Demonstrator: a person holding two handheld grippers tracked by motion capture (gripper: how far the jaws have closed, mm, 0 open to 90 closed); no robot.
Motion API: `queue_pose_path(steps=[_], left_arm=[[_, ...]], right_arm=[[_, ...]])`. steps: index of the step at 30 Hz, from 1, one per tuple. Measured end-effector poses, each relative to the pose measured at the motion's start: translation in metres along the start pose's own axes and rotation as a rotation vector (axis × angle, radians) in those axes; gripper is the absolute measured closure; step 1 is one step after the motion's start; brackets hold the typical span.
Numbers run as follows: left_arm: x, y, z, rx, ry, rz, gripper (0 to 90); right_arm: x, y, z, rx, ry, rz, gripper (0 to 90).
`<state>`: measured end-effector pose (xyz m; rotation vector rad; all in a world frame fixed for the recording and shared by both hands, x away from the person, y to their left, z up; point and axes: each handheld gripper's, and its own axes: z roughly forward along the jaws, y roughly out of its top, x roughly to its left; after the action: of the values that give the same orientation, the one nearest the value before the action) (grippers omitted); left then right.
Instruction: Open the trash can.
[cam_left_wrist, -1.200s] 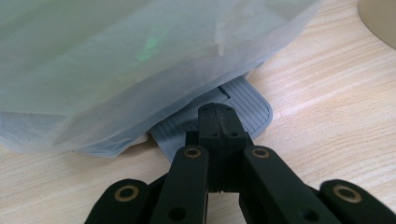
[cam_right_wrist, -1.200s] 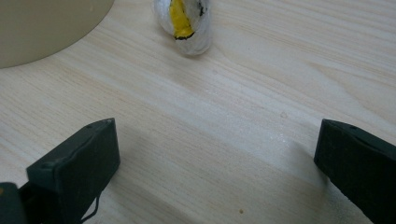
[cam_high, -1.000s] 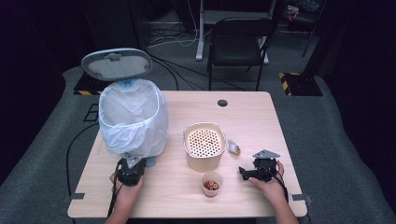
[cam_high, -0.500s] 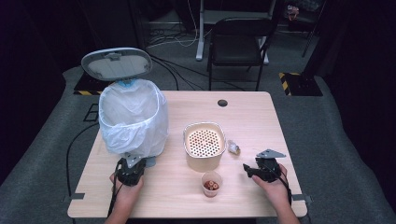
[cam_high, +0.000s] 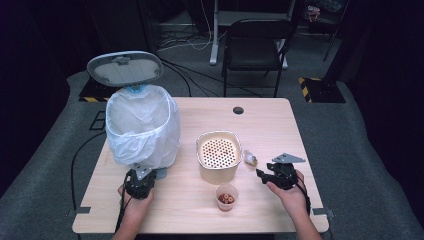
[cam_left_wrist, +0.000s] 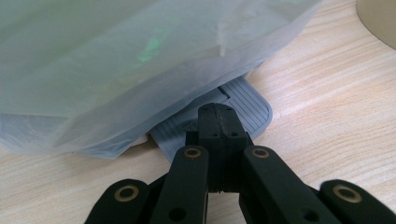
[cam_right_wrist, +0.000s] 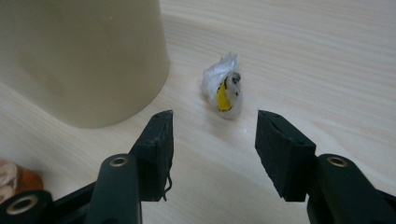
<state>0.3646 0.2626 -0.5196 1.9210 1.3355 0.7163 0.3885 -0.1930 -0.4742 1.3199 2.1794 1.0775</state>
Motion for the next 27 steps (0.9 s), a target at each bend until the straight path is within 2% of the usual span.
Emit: queue_pose_path(steps=[6,9,12,15,19,23,27], left_arm=[[0.0,0.0,0.0,-0.005,0.002,0.008,90.0],[0.0,0.0,0.0,-0.004,0.0,0.011,90.0],[0.0,0.0,0.0,-0.004,-0.001,0.011,90.0],[0.0,0.0,0.0,-0.006,-0.001,0.004,90.0],[-0.001,-0.001,0.0,-0.008,0.002,-0.007,90.0],[-0.001,0.0,0.0,-0.007,0.0,-0.008,90.0],[-0.001,0.0,0.0,-0.007,0.0,-0.004,90.0]], right_arm=[[-0.002,0.014,0.01,-0.022,-0.002,0.029,47.3],[-0.006,0.019,0.024,-0.004,-0.013,0.005,46.9],[-0.008,0.021,0.03,-0.004,-0.005,0.017,46.3],[-0.011,0.024,0.043,0.017,-0.016,-0.013,45.8],[-0.011,0.025,0.051,0.034,-0.01,-0.019,46.1],[-0.011,0.025,0.061,0.049,-0.02,-0.062,46.5],[-0.01,0.022,0.066,0.045,-0.011,-0.047,47.4]])
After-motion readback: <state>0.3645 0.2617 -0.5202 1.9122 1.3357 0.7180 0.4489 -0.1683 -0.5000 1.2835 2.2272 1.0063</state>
